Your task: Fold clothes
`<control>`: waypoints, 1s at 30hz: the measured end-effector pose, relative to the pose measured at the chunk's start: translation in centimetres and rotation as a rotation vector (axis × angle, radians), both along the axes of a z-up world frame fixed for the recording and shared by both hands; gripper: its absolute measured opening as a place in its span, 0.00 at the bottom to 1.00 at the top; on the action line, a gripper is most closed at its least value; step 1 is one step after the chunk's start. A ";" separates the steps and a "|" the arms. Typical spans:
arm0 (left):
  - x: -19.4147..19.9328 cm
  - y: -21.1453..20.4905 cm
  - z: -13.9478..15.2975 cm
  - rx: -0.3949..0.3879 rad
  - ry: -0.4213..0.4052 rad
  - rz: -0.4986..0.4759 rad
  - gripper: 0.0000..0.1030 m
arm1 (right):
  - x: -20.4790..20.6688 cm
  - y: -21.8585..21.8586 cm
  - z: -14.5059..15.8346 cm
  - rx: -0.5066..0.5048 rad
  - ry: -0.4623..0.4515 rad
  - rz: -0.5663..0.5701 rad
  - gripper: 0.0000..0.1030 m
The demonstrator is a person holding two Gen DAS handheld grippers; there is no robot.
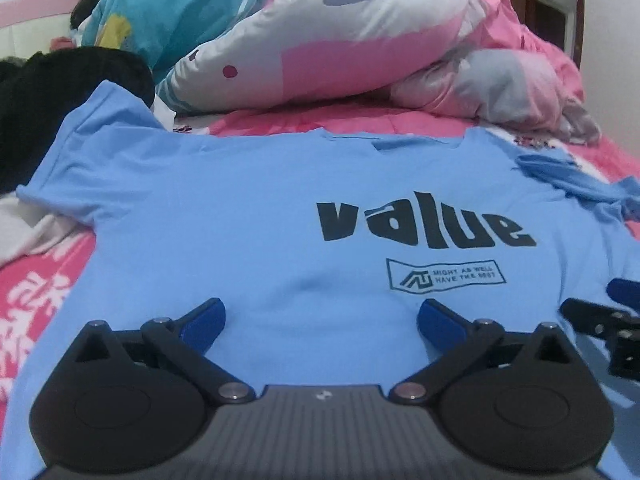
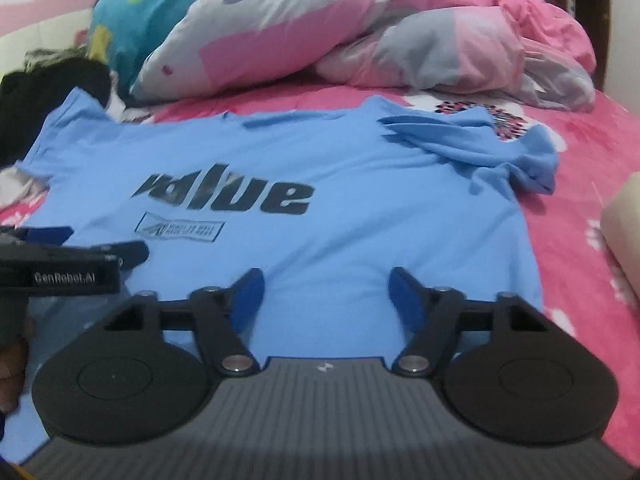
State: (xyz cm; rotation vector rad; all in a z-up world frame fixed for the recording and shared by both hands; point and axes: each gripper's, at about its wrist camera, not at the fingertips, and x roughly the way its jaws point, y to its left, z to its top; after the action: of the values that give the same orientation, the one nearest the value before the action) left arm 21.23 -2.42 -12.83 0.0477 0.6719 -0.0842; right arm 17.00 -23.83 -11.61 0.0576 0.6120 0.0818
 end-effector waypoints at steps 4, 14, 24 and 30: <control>-0.2 -0.3 -0.1 0.017 -0.011 0.000 1.00 | -0.2 0.5 -0.1 -0.037 -0.012 -0.006 0.72; -0.3 -0.3 -0.3 0.013 -0.026 0.002 1.00 | -0.1 -0.3 -0.6 0.016 -0.035 -0.001 0.74; -0.4 -0.4 -0.5 0.008 -0.035 0.005 1.00 | -0.3 0.0 -0.6 0.002 -0.047 -0.002 0.74; -0.2 -0.8 -0.4 0.041 -0.024 0.004 1.00 | -0.3 0.3 -0.7 -0.016 -0.043 -0.005 0.74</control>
State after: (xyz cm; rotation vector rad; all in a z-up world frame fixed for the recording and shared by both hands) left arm 20.98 -3.25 -13.25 0.0870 0.6501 -0.0654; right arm 16.68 -23.50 -12.31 0.0424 0.5693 0.0728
